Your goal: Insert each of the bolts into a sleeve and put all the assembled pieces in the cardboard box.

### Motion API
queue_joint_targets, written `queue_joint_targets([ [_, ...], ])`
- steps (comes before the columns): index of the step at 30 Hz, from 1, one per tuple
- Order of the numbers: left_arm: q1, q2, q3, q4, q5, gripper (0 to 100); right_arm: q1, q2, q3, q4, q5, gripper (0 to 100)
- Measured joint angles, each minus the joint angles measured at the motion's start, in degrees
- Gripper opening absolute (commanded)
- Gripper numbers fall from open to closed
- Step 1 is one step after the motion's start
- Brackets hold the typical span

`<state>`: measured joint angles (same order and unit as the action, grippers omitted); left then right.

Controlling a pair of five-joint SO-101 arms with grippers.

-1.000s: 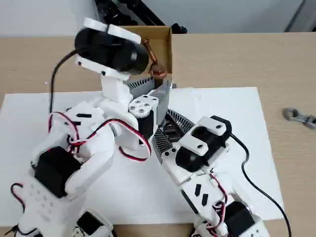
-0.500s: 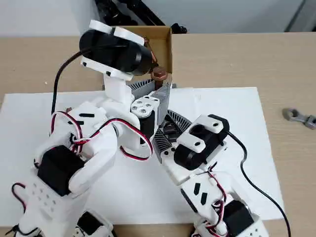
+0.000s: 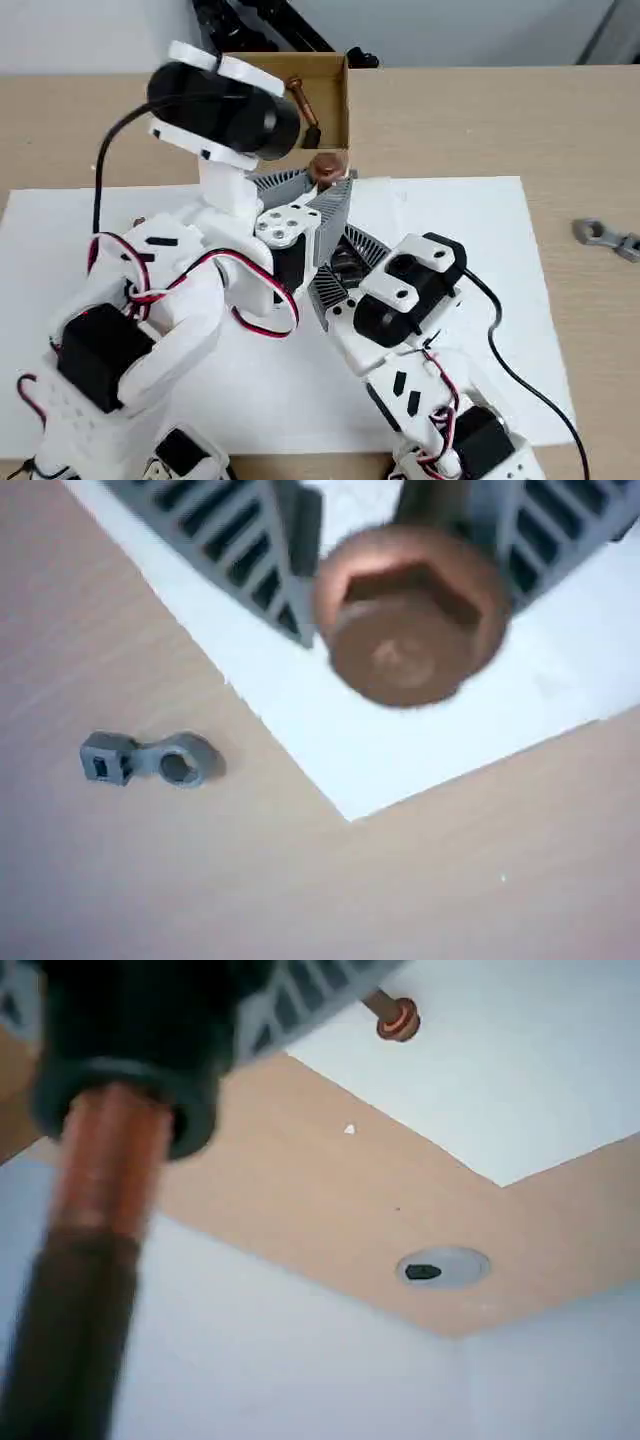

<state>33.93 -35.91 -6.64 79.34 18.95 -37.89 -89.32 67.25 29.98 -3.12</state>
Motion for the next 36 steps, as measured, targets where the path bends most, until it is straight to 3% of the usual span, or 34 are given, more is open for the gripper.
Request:
queue_joint_targets([
  [14, 0.09, 0.09, -4.66, 6.68, -0.09, 15, 0.62, -0.09, -0.09, -0.09, 0.0, 0.4],
  [28, -0.18, 0.18, -5.71, 8.7, -2.73, 13, 1.67, 6.68, -4.13, -0.09, 0.09, 0.4],
  [33, -7.82, 0.0, -12.04, 8.7, -4.75, 1, 3.34, 13.71, -8.97, -4.48, 0.09, 0.4],
  [36, -13.19, -0.44, -13.1, 9.05, -10.02, 1, 5.89, 20.75, -13.19, -5.71, 0.09, 0.4],
])
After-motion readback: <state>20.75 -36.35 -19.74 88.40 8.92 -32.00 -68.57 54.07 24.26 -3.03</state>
